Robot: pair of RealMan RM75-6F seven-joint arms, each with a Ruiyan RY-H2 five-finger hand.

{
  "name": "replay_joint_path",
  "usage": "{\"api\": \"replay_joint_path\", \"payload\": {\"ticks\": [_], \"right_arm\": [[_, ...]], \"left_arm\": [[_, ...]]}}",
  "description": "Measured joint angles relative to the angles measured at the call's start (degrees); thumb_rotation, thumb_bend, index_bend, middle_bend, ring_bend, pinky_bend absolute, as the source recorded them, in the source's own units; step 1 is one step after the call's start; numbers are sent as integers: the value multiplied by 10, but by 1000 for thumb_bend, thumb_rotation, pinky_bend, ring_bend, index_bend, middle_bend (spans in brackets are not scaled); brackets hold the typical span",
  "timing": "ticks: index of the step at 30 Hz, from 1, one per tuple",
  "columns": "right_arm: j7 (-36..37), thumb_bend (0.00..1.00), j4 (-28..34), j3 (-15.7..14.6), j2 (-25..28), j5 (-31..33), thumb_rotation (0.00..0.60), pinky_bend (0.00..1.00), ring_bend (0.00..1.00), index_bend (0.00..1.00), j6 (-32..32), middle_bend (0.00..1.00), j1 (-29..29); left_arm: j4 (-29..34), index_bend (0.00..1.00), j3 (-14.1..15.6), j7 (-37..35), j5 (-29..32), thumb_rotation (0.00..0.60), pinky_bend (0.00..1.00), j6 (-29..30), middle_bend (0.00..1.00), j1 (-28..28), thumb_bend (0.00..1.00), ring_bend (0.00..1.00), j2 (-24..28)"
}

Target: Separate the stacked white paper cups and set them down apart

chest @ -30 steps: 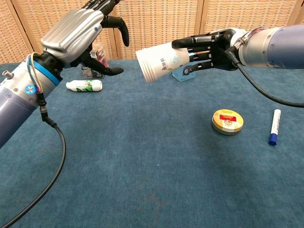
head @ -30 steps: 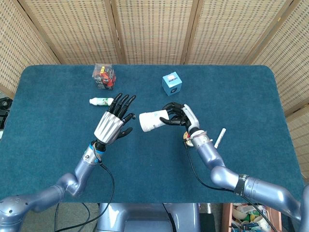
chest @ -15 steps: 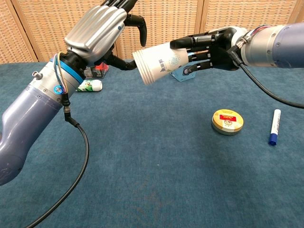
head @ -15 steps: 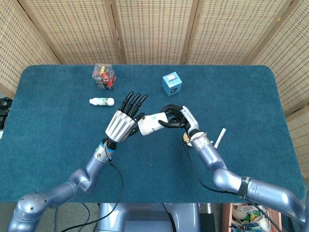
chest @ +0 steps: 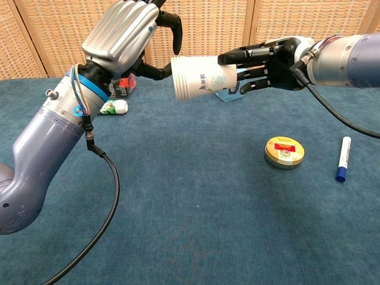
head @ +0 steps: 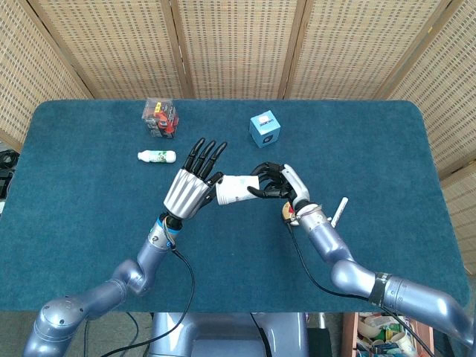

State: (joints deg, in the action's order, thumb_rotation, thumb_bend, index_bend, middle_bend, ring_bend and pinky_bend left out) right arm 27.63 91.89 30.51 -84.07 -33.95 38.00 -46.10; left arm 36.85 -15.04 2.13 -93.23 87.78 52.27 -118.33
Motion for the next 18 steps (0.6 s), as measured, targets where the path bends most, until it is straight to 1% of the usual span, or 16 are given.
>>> {"api": "replay_joint_path", "payload": {"ticks": [8,18], "right_arm": [[3,557,0,0,2,-5,600,648,457,542,-3,602,2],[4,557,-1,-2,3,-12,600,648,457,542,-6,602,2]], "left_arm": [[-14,639,7,-5,6,600,0,-1,0,6,469,0,-4],[-17,699,11,-6,11,600,0,-1,0,10,485,0,-4]]}}
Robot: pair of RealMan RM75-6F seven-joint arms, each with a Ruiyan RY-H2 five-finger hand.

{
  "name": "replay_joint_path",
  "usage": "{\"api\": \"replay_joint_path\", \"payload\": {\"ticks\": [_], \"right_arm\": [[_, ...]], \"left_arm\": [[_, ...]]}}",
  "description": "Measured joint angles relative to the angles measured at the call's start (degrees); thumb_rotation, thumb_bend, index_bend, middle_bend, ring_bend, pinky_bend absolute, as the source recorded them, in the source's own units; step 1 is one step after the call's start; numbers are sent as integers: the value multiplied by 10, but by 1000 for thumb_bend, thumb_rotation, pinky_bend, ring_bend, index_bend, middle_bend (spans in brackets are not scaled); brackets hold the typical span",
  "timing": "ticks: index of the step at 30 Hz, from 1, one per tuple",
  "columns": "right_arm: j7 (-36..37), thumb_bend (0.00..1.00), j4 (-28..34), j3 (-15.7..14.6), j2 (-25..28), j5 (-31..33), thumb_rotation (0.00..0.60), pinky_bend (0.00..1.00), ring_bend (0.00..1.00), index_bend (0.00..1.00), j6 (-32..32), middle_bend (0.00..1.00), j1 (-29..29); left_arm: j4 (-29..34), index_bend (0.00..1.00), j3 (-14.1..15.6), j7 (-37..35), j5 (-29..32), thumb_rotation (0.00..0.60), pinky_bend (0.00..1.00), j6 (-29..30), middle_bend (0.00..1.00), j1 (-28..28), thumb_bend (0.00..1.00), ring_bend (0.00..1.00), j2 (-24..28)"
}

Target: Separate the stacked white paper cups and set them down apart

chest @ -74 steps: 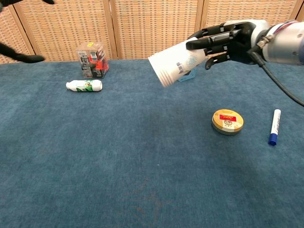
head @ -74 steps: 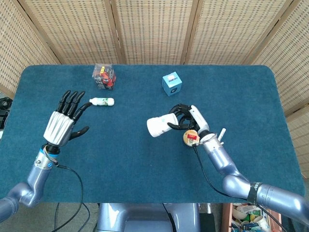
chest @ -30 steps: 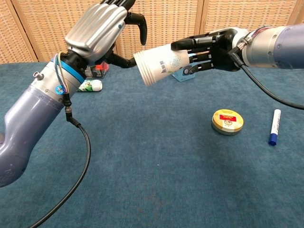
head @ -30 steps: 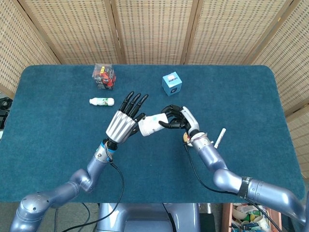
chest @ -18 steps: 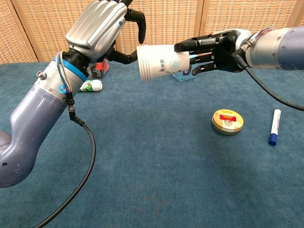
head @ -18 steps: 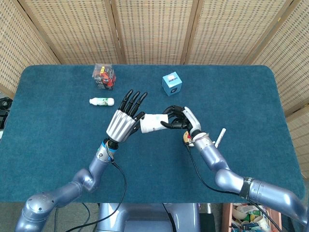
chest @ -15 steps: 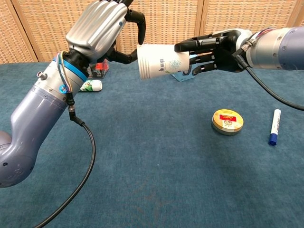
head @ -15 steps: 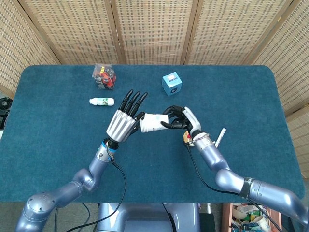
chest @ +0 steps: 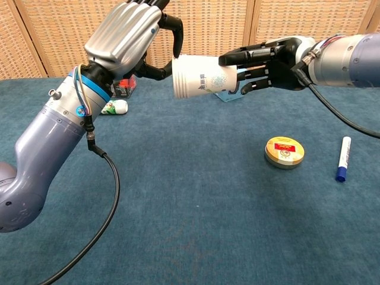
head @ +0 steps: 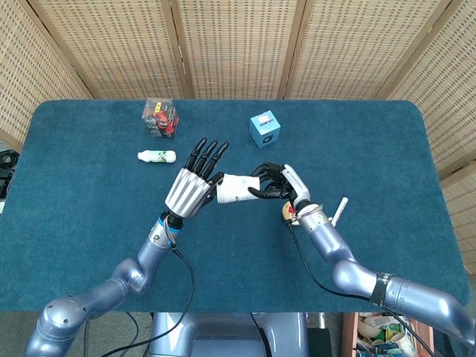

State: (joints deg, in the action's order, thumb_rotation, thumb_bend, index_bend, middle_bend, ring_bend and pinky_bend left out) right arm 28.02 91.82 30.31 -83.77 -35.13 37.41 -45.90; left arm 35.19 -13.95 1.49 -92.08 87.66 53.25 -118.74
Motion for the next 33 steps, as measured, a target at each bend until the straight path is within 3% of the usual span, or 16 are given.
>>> {"api": "replay_joint_path", "payload": {"ticks": [6,23,27,33], "right_arm": [[4,557,-4,2,3,-5,600,648,457,542,0,602,4],[41,557,-61,11,30,-26,600,648,457,542,-19,603,36],[18,557,-74,-4,30,-45,600,648,457,542,-7,603,37],[-57,557,-101,-43,27,-97,600,648,457,542,38,602,35]], "left_arm": [[-1,717,3,0,3,600,0,4,0,-3,489,0,4],[-26,718,46,-54,1,600,0,68,0,-95,488,0,87],[-28,718,69,-64,-9,600,0,45,0,-101,489,0,118],[11,718,112,-65,-28,600,0,-41,0,-100,488,0,207]]}}
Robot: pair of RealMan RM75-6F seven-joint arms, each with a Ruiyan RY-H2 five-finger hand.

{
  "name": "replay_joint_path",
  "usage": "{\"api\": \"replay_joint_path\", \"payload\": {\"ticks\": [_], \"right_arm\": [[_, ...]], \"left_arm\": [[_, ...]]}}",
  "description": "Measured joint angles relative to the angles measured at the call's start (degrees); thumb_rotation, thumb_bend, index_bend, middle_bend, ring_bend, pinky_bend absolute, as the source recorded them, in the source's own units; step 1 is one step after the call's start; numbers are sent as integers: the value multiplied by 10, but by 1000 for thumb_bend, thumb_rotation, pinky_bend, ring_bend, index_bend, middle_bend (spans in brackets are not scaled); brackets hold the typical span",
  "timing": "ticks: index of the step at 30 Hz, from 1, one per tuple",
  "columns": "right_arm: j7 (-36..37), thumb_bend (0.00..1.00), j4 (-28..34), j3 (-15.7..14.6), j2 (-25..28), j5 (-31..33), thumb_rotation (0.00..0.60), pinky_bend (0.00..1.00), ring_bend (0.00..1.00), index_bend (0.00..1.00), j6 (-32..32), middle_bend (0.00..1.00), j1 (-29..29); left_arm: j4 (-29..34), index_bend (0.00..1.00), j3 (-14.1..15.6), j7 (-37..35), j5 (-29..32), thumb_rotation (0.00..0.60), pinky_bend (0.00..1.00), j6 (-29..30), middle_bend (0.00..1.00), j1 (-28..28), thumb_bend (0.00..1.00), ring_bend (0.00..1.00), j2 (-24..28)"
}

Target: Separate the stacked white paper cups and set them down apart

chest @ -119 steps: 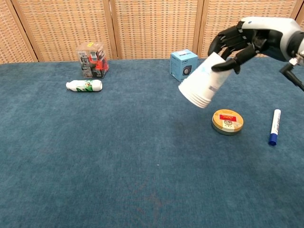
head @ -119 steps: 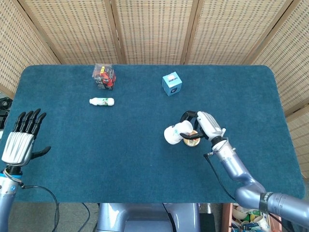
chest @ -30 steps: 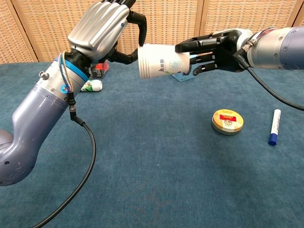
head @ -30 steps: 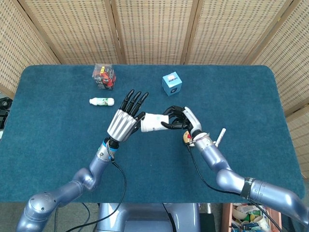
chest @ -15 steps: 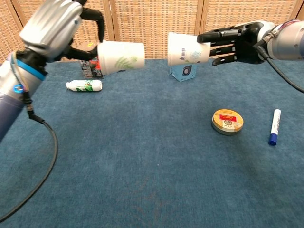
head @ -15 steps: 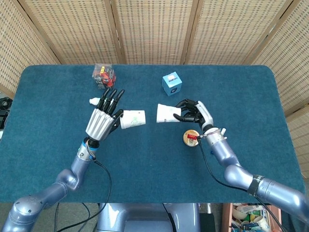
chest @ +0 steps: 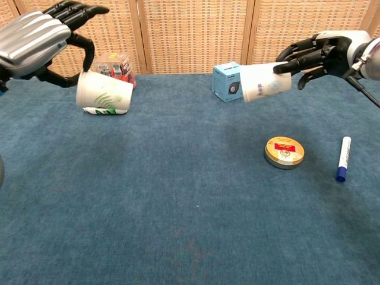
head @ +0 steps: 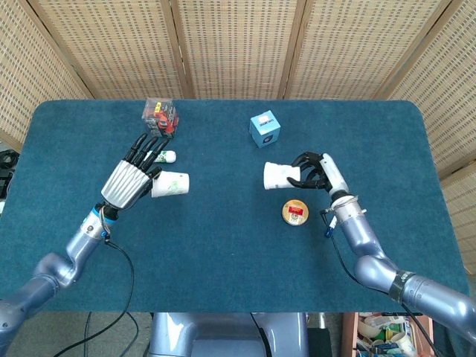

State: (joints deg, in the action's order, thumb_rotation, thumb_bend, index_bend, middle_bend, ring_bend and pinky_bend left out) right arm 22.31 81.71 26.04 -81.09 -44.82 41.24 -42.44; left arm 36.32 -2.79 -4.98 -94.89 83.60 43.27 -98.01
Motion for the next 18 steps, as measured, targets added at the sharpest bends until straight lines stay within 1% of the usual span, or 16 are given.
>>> {"api": "replay_joint_path", "payload": {"ticks": [3,5,8,10,14,15,16,17,18], "right_arm": [[-44,557,-17,-21,-3,-31,600,648,457,542,27,603,-2],[-79,557,-34,-36,-6,-53,600,648,457,542,47,603,-4],[-130,557,-62,-59,-12,-81,600,648,457,542,71,603,-7],[-166,557,-83,-75,-17,-100,600,648,457,542,85,603,-9],[-208,557,-120,-100,-29,-128,600,648,457,542,108,601,-10],[-215,557,-124,-104,-30,-132,600,648,457,542,109,598,-10],[-225,557,-131,-108,-32,-138,600,646,457,542,112,587,-11],[-233,554,-137,-112,-34,-142,600,625,449,534,114,551,-11],[-241,530,-144,-115,-36,-147,600,596,428,506,117,504,-11]], "left_arm": [[42,718,16,16,-7,600,0,-43,0,5,488,0,50],[72,718,28,42,-12,600,0,-73,0,9,488,0,84],[101,715,37,70,-15,600,0,-101,0,14,489,0,110],[135,697,45,99,-14,600,0,-142,0,19,489,0,131],[198,653,54,168,-4,600,0,-212,0,28,488,0,162],[208,632,55,185,-1,600,0,-226,0,31,489,0,167],[219,571,56,205,4,600,0,-243,0,33,486,0,172],[224,505,57,219,7,600,0,-255,0,35,474,0,175],[228,374,58,231,10,600,0,-266,0,37,428,0,178]]}}
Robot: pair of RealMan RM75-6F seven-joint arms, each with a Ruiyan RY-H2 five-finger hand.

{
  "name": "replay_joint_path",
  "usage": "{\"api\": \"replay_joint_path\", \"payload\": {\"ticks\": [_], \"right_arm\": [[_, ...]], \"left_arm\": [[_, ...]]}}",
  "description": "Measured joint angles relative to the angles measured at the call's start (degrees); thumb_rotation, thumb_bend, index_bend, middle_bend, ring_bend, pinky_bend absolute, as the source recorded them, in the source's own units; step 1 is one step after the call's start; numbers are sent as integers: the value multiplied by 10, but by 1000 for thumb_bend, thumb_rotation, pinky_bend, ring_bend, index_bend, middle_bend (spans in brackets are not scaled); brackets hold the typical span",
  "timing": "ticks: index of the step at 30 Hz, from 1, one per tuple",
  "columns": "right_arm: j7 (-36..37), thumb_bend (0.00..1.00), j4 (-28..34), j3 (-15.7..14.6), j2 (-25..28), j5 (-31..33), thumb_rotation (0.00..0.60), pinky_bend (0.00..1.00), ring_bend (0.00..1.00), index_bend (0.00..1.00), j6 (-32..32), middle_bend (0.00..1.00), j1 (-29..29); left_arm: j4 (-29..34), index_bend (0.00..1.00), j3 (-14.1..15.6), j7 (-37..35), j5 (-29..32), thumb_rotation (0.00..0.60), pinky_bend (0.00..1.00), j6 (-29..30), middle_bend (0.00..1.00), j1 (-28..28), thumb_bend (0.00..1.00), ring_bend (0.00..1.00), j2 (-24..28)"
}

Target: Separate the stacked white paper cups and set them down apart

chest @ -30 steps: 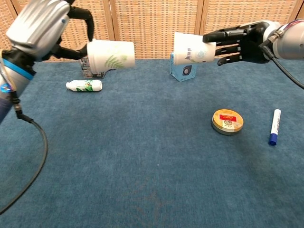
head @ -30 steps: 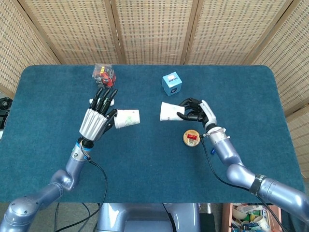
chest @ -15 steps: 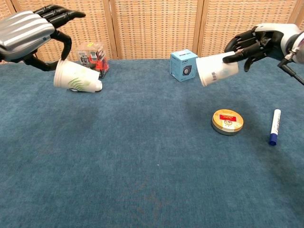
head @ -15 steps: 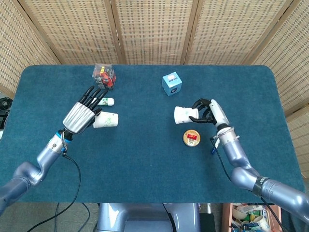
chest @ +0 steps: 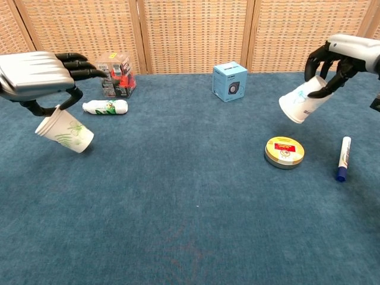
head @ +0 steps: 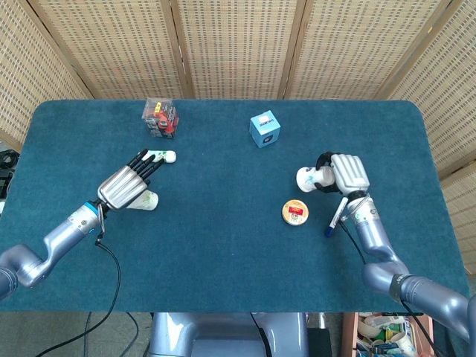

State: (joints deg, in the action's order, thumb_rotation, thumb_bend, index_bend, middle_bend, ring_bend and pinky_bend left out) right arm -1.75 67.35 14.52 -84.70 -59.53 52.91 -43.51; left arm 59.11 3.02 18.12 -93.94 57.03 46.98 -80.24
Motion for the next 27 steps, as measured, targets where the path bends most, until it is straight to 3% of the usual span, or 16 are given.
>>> {"api": "replay_joint_path", "payload": {"ticks": [1,3,4,6,18,27], "right_arm": [[-9,448,-9,-5,-2,-6,600,527,366,430,3,401,0],[-22,237,-19,-11,-5,-14,600,380,209,246,5,188,0],[-30,132,-24,-15,-5,-18,600,307,125,159,6,88,1],[-39,55,-26,-20,-4,-22,600,243,44,92,6,10,2],[-56,6,56,-17,38,-49,600,152,0,80,73,0,36],[-16,0,129,-56,93,-147,600,73,0,80,193,0,115]], "left_arm": [[3,218,1,14,3,600,0,-11,0,2,354,0,2],[5,42,3,31,5,600,0,-18,0,4,228,0,3],[4,3,3,39,6,600,0,-18,0,4,189,0,3],[3,0,1,42,6,600,0,-13,0,3,170,0,1],[22,0,-19,-35,-1,600,0,92,0,-27,166,0,29],[92,0,-45,-102,46,600,0,171,0,-96,165,0,94]]}}
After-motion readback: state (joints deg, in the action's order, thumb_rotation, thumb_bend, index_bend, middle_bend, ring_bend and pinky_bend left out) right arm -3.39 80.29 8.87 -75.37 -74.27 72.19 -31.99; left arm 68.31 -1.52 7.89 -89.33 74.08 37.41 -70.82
